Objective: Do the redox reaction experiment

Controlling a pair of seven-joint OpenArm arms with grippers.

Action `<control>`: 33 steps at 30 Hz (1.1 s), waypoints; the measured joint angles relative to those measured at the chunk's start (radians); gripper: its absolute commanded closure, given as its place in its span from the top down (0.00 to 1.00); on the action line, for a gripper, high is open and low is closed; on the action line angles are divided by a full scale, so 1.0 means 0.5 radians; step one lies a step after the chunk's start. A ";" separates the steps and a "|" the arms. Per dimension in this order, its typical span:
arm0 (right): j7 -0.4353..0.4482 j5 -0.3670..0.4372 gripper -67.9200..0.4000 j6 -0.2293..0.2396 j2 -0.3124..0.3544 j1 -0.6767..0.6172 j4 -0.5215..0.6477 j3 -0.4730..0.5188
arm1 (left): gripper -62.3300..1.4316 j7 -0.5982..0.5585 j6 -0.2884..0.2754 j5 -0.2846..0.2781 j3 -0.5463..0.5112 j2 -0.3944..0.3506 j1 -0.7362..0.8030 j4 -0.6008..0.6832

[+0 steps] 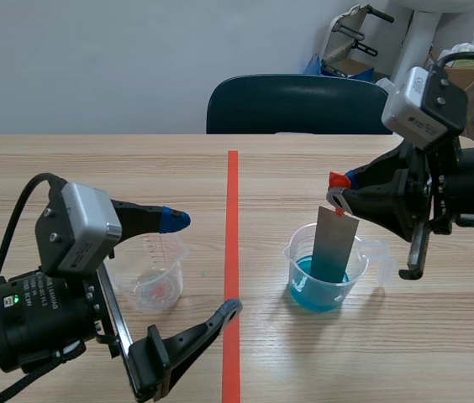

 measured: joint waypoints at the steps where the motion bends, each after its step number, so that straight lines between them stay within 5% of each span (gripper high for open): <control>1: 0.000 0.000 0.01 0.000 0.000 0.000 0.000 0.000 | 1.00 0.000 0.000 0.000 0.000 0.000 0.000 0.000; 10: 0.000 0.000 0.01 0.006 0.000 0.000 0.000 0.000 | 1.00 0.000 0.000 0.000 0.000 0.000 0.000 0.000; 14: -0.019 0.004 0.01 0.116 0.001 0.000 0.005 0.032 | 1.00 0.000 0.000 0.000 0.000 0.000 0.000 0.000; 18: -0.123 0.040 0.01 0.126 0.001 -0.001 0.037 0.076 | 1.00 0.000 0.000 0.000 0.000 0.000 0.000 0.000; 33: -0.375 0.390 0.01 0.227 0.169 -0.007 0.302 0.228 | 1.00 0.000 0.000 0.000 0.000 0.000 0.000 0.000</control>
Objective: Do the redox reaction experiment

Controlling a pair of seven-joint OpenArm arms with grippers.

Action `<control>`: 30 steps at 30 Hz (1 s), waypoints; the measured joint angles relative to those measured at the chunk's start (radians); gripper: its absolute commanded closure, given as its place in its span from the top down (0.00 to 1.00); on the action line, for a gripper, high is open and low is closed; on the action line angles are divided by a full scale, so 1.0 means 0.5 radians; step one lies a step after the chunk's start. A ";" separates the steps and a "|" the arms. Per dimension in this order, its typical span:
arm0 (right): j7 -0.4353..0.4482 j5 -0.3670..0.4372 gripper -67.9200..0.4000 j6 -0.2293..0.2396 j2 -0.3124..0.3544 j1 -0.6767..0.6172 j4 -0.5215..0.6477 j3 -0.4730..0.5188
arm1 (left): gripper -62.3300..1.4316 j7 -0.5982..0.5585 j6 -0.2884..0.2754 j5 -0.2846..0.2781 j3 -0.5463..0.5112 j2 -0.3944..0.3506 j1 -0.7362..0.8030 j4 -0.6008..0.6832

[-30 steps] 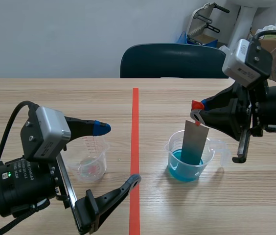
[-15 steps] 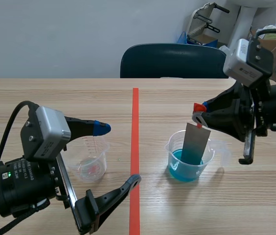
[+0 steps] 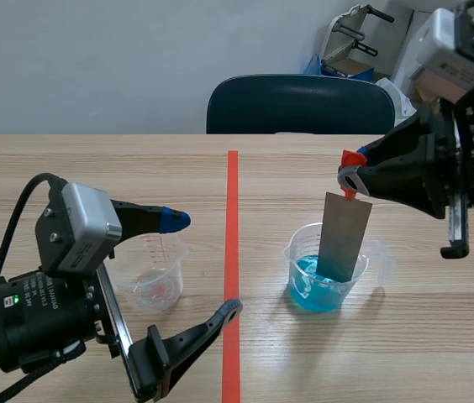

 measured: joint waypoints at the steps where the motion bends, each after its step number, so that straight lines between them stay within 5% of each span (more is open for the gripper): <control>1: -0.005 0.010 0.01 0.000 0.013 0.000 0.023 0.011 | 1.00 0.000 0.000 0.000 0.000 0.000 0.000 0.000; 30: -0.626 0.661 0.01 0.009 0.037 0.000 0.500 0.485 | 1.00 0.000 0.000 0.000 0.000 0.000 0.000 0.000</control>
